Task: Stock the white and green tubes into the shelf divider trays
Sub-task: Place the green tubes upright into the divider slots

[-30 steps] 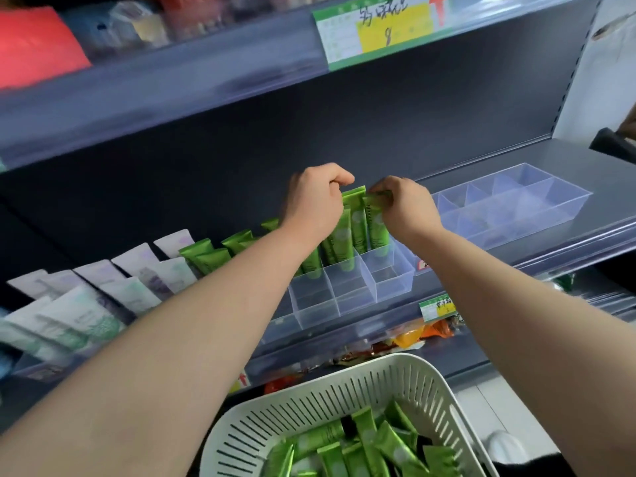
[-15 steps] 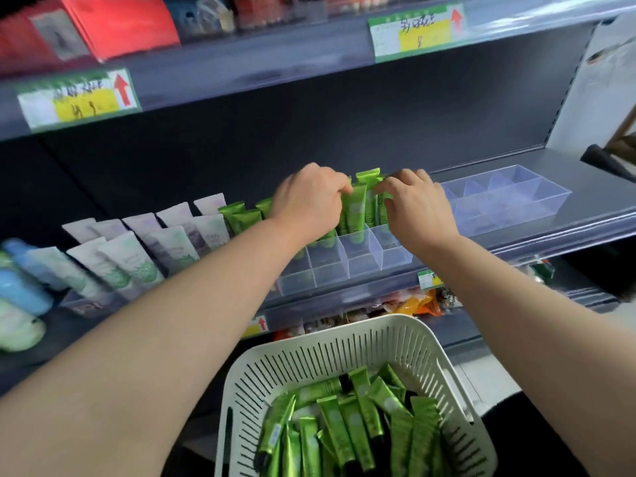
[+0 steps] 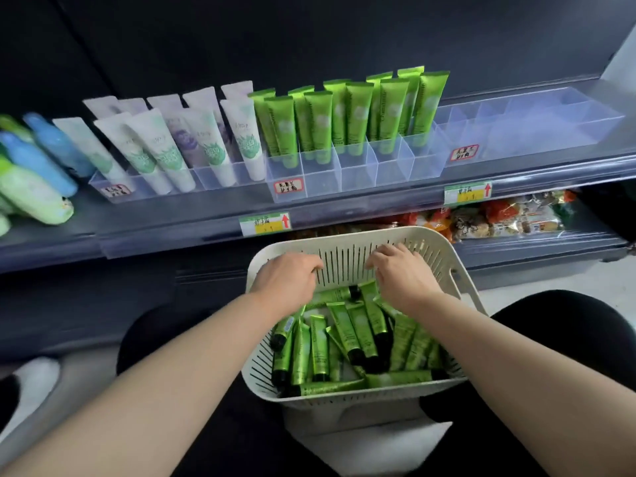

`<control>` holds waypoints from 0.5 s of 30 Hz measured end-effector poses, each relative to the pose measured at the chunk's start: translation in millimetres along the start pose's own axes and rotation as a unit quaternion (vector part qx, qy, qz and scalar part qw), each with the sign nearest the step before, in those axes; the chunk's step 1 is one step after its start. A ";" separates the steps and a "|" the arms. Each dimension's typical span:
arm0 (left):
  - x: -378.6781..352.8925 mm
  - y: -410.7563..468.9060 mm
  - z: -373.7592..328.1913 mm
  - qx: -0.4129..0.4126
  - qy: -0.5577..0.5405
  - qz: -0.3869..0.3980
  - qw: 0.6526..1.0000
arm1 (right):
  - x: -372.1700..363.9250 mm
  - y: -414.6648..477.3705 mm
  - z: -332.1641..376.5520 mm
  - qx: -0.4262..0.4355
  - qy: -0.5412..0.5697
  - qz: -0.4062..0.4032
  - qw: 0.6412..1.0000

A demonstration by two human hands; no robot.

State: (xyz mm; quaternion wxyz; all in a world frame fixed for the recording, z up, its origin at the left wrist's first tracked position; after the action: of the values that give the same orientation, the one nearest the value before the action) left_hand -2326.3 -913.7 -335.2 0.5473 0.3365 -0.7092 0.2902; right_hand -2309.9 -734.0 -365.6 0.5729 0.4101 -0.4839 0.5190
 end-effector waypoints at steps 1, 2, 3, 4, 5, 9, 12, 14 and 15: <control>-16.9 -9.2 5.2 0.020 -0.015 0.024 0.999 | -12.3 -4.5 0.5 -0.004 -0.004 0.020 1.000; -32.3 -18.1 9.7 0.039 -0.032 0.042 0.998 | -23.2 -8.4 1.1 -0.012 -0.008 0.040 0.999; -45.0 -25.8 13.7 0.058 -0.050 0.051 0.996 | -34.2 -12.2 1.0 -0.021 -0.015 0.060 0.998; -56.8 -31.6 18.0 0.076 -0.068 0.055 0.993 | -44.3 -15.7 1.0 -0.032 -0.021 0.082 0.996; -67.3 -35.0 21.6 0.093 -0.083 0.056 0.991 | -54.6 -19.5 0.4 -0.041 -0.027 0.106 0.993; -93.2 -35.6 26.0 0.130 -0.108 0.071 0.983 | -88.1 -32.5 -2.3 -0.073 -0.039 0.205 0.975; -104.8 -35.7 23.5 0.129 -0.083 0.111 0.982 | -104.4 -32.8 2.4 -0.074 -0.039 0.255 0.963; -111.7 -35.1 20.5 0.118 -0.063 0.135 0.982 | -112.2 -27.8 7.4 -0.070 -0.044 0.270 0.959; -115.0 -34.1 18.9 0.110 -0.059 0.141 0.982 | -115.6 -24.7 9.5 -0.072 -0.044 0.276 0.957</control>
State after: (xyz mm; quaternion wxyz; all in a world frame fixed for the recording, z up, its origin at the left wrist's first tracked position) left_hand -2290.1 -930.7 -449.8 0.4181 0.3080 -0.7440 0.4204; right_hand -2285.8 -769.2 -476.2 0.4137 0.2406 -0.6390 0.6022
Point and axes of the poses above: each hand's wrist, its own y-axis towards the middle knuckle, its own x-axis out of the back of the hand, z = x × y, the point moved 6 cm from there along y, towards the middle knuckle, and after that the axes turned 15 degrees about -x, right-handed, at the moved point
